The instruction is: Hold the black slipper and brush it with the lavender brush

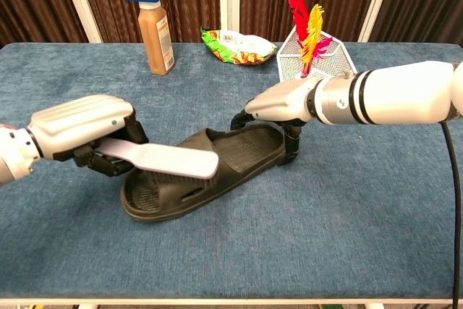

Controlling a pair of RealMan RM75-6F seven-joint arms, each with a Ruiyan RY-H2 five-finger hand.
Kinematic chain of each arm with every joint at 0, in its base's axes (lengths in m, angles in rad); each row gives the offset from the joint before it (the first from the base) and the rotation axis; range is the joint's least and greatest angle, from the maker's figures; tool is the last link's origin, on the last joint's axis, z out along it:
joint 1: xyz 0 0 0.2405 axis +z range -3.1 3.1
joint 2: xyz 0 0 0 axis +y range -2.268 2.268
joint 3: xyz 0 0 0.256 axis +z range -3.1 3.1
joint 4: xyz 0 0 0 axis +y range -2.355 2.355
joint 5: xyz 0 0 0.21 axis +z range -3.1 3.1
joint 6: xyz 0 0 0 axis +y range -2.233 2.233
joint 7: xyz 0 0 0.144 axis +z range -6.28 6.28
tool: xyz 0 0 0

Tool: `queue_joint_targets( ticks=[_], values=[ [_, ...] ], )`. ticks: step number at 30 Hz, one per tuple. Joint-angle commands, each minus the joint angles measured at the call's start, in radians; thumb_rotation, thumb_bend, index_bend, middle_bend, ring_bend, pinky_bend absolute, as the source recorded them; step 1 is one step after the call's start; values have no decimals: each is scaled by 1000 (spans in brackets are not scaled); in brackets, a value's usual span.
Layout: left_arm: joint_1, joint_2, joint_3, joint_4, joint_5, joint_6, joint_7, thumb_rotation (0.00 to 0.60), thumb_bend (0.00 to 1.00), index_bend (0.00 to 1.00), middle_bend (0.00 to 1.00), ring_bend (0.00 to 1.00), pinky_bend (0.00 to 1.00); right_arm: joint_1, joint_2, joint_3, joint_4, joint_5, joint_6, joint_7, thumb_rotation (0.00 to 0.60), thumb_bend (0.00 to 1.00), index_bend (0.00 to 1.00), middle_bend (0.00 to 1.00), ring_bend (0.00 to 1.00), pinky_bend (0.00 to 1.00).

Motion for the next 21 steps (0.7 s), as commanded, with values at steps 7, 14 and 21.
queue_joint_targets(
  ticks=[7,14,21],
  values=[
    [-8,-59,-35,98,-65,-69,49,600,988,1000,1000,1000,1000,5,9,-14,-6,-33,23,20,600,212,534,373,232,193],
    [-26,-68,-96,124,-158,-147,0,600,988,1000,1000,1000,1000,6,18,-28,-22,-43,32,28,600,213,553,384,240,205],
    [-11,-35,-119,82,-189,-134,-65,600,988,1000,1000,1000,1000,12,19,-29,-23,-41,40,32,600,213,553,383,240,207]
  ],
)
